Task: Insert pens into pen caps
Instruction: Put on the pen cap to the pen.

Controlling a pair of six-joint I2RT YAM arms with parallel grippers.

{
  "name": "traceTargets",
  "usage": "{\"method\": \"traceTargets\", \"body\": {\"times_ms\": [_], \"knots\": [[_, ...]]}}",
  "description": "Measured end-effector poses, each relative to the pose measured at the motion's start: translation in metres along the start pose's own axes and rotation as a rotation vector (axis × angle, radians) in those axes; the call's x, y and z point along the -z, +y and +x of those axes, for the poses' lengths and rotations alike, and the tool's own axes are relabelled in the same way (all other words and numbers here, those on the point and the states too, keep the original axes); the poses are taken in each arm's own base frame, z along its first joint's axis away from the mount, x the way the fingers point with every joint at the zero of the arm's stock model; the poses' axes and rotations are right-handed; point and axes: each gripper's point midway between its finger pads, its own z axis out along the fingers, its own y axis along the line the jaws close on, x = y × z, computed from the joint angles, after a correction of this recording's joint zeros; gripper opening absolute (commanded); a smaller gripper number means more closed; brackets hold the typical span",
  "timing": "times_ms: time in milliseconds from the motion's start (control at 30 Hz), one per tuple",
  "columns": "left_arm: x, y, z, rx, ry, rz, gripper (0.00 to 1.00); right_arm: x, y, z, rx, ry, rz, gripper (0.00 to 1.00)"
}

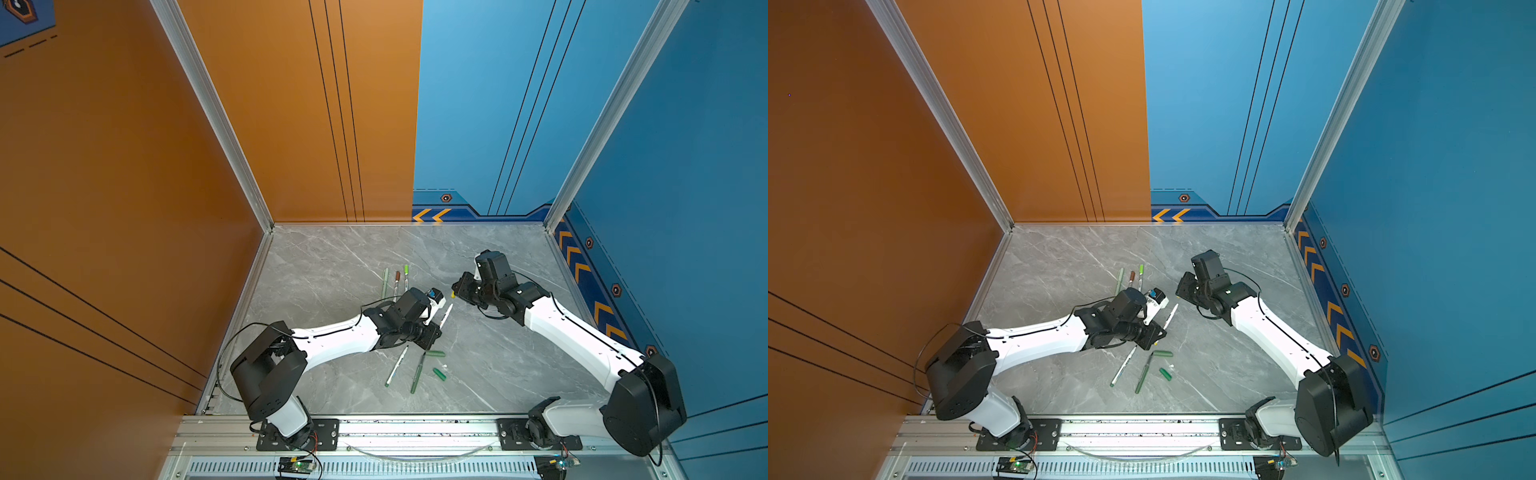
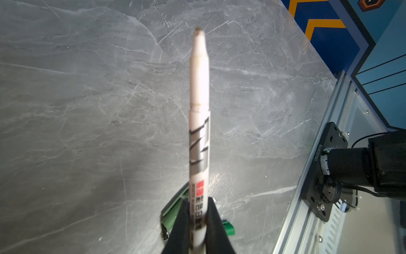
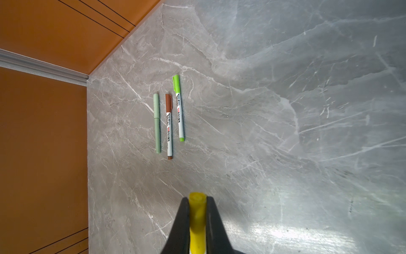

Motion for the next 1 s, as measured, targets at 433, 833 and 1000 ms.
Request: {"method": "traceTargets", "body": {"times_ms": [433, 833, 1000], "knots": [[0.001, 0.002, -0.007, 0.027, -0.024, 0.001, 0.00, 0.000, 0.001, 0.001, 0.002, 0.003, -0.002, 0.07], [0.001, 0.004, -0.011, 0.044, -0.046, 0.003, 0.00, 0.000, 0.004, 0.004, 0.010, 0.009, -0.007, 0.07], [0.000, 0.007, -0.009, 0.050, -0.045, 0.000, 0.00, 0.000, 0.004, 0.004, 0.010, 0.009, -0.007, 0.06]]}}
